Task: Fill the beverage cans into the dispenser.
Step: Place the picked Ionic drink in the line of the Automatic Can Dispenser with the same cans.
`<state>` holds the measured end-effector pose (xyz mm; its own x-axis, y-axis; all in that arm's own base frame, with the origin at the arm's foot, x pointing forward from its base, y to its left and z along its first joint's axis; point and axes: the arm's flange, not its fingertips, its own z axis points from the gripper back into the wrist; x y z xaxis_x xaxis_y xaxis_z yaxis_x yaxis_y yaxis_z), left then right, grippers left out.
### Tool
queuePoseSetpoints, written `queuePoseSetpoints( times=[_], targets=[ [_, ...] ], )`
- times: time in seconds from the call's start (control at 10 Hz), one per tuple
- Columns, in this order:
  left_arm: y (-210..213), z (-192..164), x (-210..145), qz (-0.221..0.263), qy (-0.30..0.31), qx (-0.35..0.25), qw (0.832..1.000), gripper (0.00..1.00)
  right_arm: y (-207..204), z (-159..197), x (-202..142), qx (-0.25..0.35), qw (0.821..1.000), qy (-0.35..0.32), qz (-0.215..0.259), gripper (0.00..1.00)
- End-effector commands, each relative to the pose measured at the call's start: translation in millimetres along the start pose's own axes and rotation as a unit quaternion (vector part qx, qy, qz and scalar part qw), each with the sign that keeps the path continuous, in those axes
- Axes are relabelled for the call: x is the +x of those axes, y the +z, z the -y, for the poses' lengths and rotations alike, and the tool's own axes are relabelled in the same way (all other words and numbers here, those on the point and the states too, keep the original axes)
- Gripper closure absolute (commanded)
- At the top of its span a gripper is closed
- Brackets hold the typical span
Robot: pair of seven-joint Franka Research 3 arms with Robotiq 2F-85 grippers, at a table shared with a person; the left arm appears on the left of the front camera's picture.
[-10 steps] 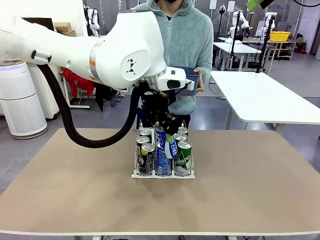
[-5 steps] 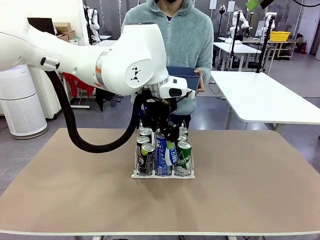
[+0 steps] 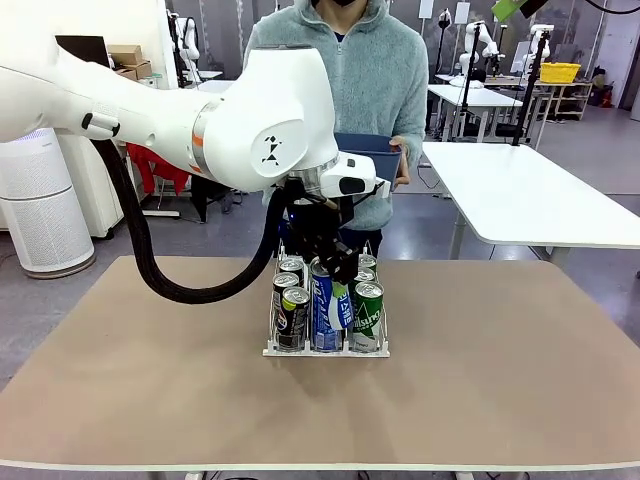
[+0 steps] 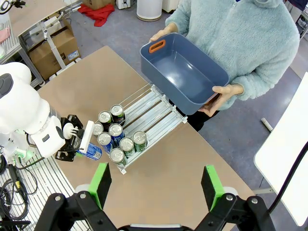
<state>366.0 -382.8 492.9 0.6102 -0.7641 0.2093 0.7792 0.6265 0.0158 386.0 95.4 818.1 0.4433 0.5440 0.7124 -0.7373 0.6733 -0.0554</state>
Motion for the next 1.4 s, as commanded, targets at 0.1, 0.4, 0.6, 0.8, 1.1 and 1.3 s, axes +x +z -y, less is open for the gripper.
queuePoseSetpoints(
  times=[0.1, 0.4, 0.6, 0.8, 1.1, 1.3],
  targets=[
    [-9, -2, 3, -0.002, 0.011, 0.021, 1.0, 0.43, 0, 0, -2, 0.003, 1.0, -0.001, -0.003, 0.0],
    [-24, -8, 5, -0.005, 0.014, 0.022, 1.0, 0.43, 0, 0, -2, 0.003, 1.0, -0.001, -0.003, 0.0],
    [-33, -10, 8, -0.006, 0.022, 0.023, 0.999, 0.43, 0, 0, -2, 0.003, 1.0, -0.001, -0.003, 0.0],
    [-36, -16, 5, -0.007, 0.018, 0.024, 1.0, 0.43, 0, 0, -2, 0.003, 1.0, -0.001, -0.003, 0.0],
    [-41, -24, 4, 0.002, 0.026, 0.028, 0.999, 0.43, 0, 0, -2, 0.003, 1.0, -0.001, -0.003, 0.0],
    [-46, -36, 3, 0.014, 0.038, 0.031, 0.999, 0.43, 0, 0, -2, 0.003, 1.0, -0.001, -0.003, 0.0]
  ],
)
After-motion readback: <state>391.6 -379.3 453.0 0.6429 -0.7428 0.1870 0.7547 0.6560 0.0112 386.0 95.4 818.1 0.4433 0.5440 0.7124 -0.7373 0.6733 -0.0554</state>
